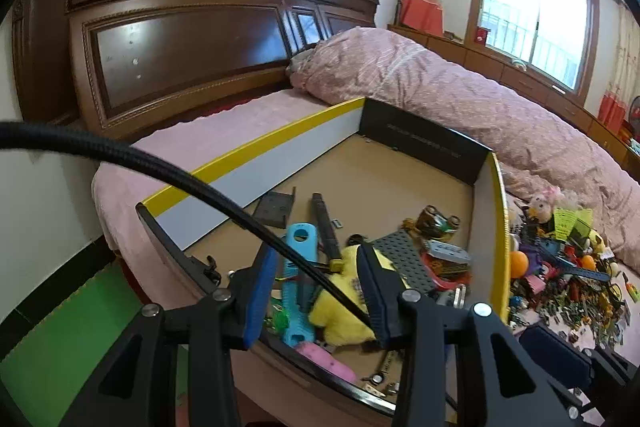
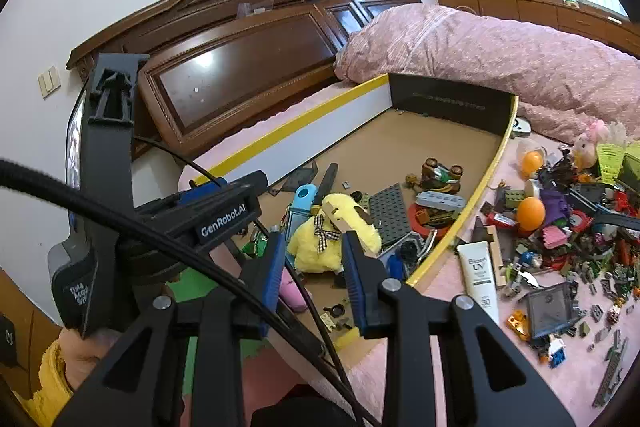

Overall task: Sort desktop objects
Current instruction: 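Open both grippers inside the yellow box to drop the pieces, then withdraw both grippers from the yellow box back over the pile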

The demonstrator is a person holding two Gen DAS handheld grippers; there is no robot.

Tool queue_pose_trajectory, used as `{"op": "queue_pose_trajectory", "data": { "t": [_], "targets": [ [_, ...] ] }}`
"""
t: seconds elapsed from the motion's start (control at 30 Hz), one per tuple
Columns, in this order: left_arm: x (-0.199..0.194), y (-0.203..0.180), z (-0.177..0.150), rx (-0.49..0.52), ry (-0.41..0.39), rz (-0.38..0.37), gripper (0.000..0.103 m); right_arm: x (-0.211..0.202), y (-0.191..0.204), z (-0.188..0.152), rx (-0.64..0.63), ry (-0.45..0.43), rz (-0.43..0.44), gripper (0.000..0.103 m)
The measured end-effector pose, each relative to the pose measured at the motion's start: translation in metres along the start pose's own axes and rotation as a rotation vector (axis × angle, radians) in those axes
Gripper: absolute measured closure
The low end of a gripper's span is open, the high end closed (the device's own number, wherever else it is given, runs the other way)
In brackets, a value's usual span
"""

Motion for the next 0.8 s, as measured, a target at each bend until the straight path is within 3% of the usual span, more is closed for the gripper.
{"op": "queue_pose_trajectory", "data": {
  "t": [0.4, 0.8],
  "targets": [
    [-0.032, -0.041, -0.007, 0.049, -0.018, -0.051, 0.061, -0.042, -0.007, -0.003, 0.022, -0.049, -0.015, 0.072],
    [-0.058, -0.097, -0.025, 0.12, -0.019, -0.123, 0.061, -0.087, -0.041, -0.02, 0.08, -0.062, -0.055, 0.072]
  ]
}}
Point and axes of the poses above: each gripper's, at about its wrist camera, not at the fingertips, and x roughly the way its jaws point, y to its left, z to its top, the point moved 10 cm from there along x, roughly the way its jaws point, and after that the axes turned 4 degrees about y, right-handed, at the moved point
